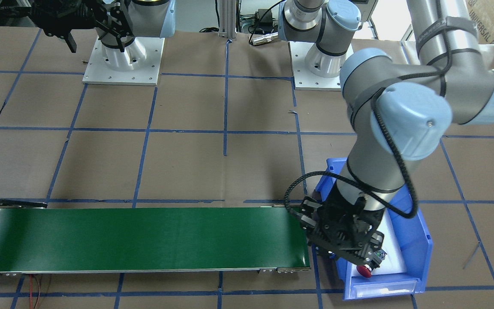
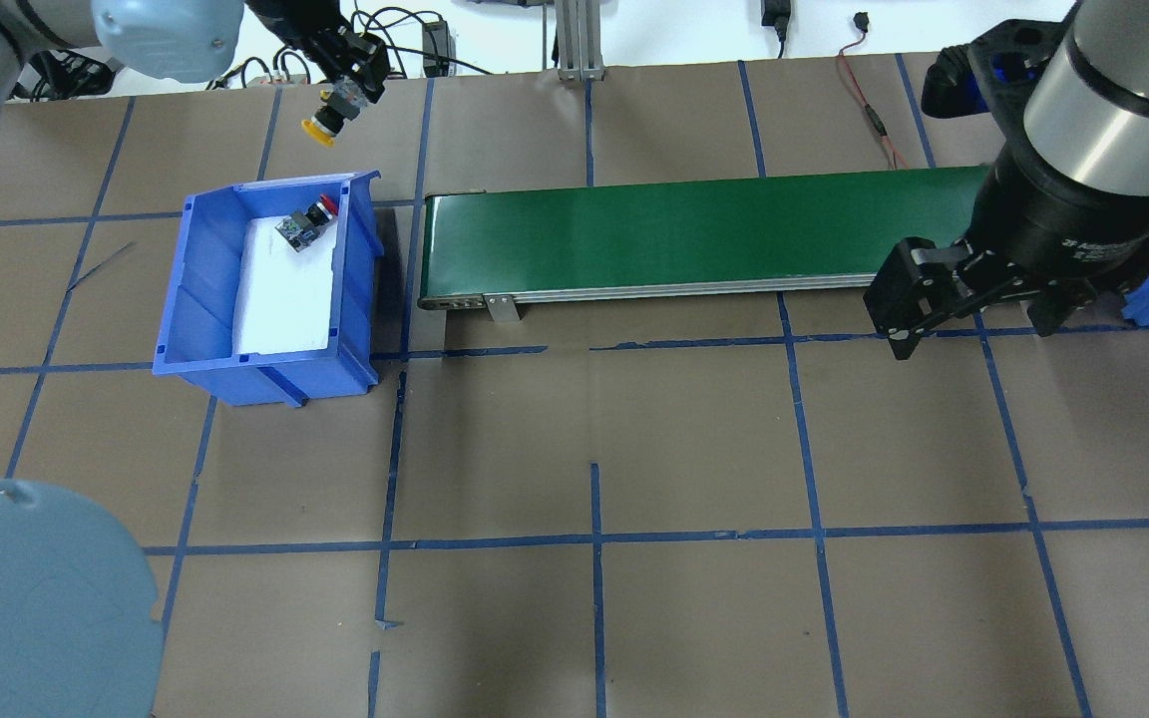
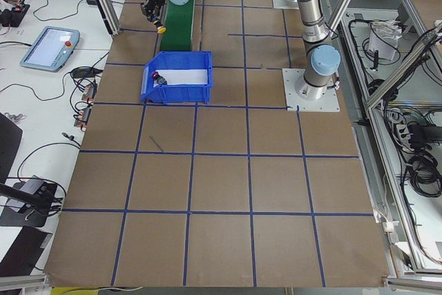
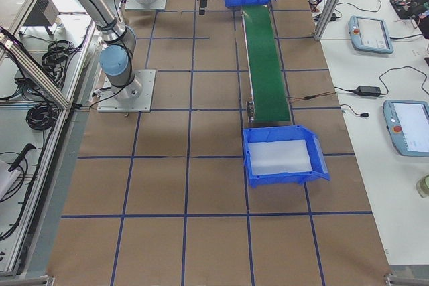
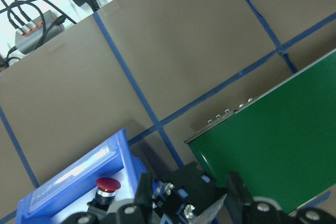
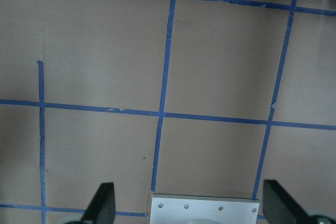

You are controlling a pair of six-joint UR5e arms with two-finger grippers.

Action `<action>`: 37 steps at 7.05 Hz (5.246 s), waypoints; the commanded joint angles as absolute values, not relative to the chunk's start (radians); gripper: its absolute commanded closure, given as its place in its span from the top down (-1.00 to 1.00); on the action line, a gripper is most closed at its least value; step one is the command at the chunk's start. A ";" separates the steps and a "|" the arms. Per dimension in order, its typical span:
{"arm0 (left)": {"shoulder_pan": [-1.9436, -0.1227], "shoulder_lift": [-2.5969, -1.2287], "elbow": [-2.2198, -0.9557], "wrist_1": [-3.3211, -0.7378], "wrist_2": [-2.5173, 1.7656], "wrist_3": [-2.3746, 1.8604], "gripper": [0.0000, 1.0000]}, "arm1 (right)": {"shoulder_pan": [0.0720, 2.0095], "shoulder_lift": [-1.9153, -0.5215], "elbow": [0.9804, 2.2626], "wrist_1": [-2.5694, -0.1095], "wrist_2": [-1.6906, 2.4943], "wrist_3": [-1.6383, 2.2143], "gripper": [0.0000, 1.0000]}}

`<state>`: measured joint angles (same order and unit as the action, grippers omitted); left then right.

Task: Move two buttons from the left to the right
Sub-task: 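Carry the yellow button to the belt while the right arm moves over it, then open the left gripper to set the yellow button on the green belt, then lower the right gripper onto the yellow button while the left arm returns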

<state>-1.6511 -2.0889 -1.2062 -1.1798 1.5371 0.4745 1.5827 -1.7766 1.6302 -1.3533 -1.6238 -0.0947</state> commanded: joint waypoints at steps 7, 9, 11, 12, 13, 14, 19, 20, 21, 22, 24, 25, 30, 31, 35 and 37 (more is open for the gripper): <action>-1.810 -2.191 -1.209 -1.098 1.601 0.339 0.19 | 1.585 -1.651 1.591 -1.465 -1.612 -0.094 1.00; -1.829 -2.183 -1.212 -1.103 1.603 0.299 0.21 | 1.583 -1.612 1.585 -1.474 -1.594 -0.095 1.00; -1.829 -2.172 -1.210 -1.111 1.601 0.299 0.91 | 1.582 -1.603 1.585 -1.499 -1.591 -0.097 1.00; -1.807 -2.161 -1.204 -1.114 1.598 0.299 1.00 | 1.582 -1.603 1.589 -1.511 -1.589 -0.097 1.00; -1.755 -2.151 -1.201 -1.133 1.600 0.299 1.00 | 1.582 -1.601 1.589 -1.514 -1.589 -0.097 1.00; -1.668 -2.145 -1.200 -1.147 1.592 0.301 1.00 | 1.582 -1.603 1.591 -1.517 -1.591 -0.097 1.00; -1.414 -2.192 -1.201 -1.154 1.525 0.372 1.00 | 1.594 -1.530 1.579 -1.621 -1.586 -0.199 1.00; -1.411 -2.194 -1.203 -1.154 1.523 0.441 1.00 | 1.592 -1.487 1.577 -1.655 -1.586 -0.312 1.00; -1.411 -2.192 -1.219 -1.155 1.528 0.530 1.00 | 1.595 -1.441 1.580 -1.730 -1.586 -0.436 1.00; -1.413 -2.192 -1.221 -1.158 1.540 0.628 1.00 | 1.600 -1.409 1.580 -1.782 -1.579 -0.584 1.00; -1.413 -2.191 -1.250 -1.167 1.540 0.666 1.00 | 1.614 -1.359 1.585 -1.801 -1.504 -0.830 1.00; -1.410 -2.191 -1.270 -1.149 1.542 0.746 1.00 | 1.650 -1.333 1.586 -1.851 -1.471 -0.888 1.00; -1.367 -2.203 -1.295 -1.149 1.537 0.862 0.96 | 1.700 -1.160 1.580 -2.026 -1.474 -1.368 0.98; -1.370 -2.207 -1.305 -1.149 1.532 0.862 0.96 | 1.701 -1.148 1.578 -2.051 -1.476 -1.409 0.99; -1.370 -2.209 -1.341 -1.146 1.532 0.864 0.86 | 1.704 -1.017 1.456 -2.091 -1.471 -1.414 0.98; -1.368 -2.217 -1.348 -1.123 1.531 0.864 0.86 | 1.718 -0.992 1.424 -2.074 -1.471 -1.414 0.98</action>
